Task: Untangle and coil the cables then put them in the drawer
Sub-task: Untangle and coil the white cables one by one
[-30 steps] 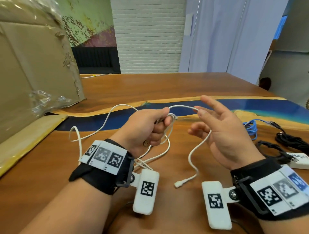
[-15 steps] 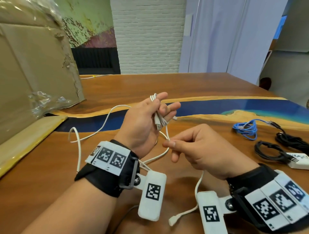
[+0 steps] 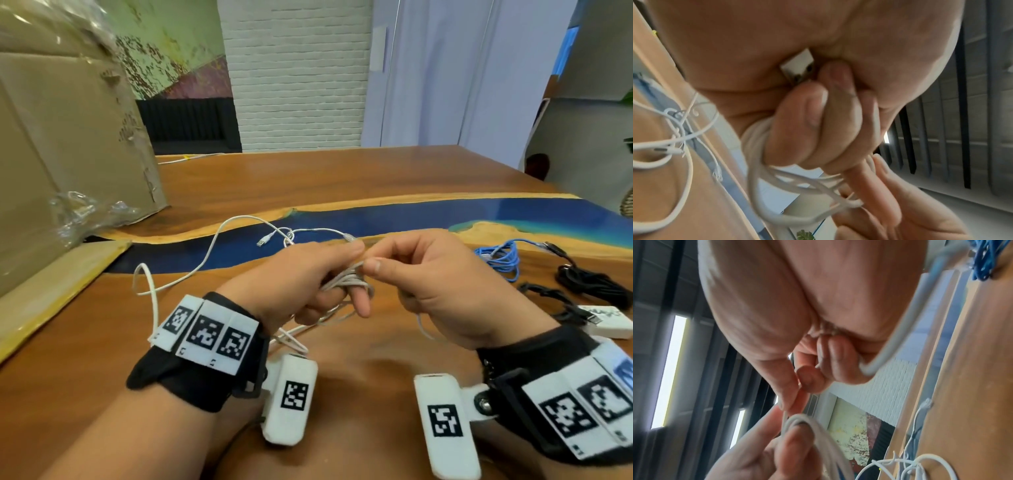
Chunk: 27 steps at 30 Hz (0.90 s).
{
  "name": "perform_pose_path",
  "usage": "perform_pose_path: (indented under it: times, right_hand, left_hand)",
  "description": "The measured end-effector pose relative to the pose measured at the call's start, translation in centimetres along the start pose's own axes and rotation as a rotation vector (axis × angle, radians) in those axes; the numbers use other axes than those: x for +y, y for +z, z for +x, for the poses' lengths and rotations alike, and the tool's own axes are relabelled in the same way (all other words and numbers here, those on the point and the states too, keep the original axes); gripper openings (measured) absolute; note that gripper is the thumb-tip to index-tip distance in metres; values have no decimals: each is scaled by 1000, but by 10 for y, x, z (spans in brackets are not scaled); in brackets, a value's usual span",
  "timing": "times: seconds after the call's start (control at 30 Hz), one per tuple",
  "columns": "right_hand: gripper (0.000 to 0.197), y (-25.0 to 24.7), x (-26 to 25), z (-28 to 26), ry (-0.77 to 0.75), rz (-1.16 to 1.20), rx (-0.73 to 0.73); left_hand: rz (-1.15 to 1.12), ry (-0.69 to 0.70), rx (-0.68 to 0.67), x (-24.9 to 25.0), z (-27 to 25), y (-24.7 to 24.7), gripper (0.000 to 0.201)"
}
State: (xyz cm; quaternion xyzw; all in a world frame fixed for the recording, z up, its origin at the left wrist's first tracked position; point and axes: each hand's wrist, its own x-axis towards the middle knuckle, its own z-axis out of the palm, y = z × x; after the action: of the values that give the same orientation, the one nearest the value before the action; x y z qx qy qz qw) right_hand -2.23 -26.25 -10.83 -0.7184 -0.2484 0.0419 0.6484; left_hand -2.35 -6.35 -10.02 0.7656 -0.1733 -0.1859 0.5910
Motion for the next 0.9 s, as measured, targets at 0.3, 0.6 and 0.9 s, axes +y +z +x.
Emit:
perform_pose_path:
  times: [0.3, 0.6, 0.9]
  right_hand:
    - [17, -3, 16, 9, -121, -119, 147]
    - [24, 26, 19, 7, -43, 229, 108]
    - [21, 31, 30, 11, -9, 134, 202]
  left_hand:
    - [-477, 110, -114, -3, 5, -1, 43]
    - [-528, 176, 92, -1, 9, 5, 50]
    - [-124, 252, 467, -4, 18, 11, 38]
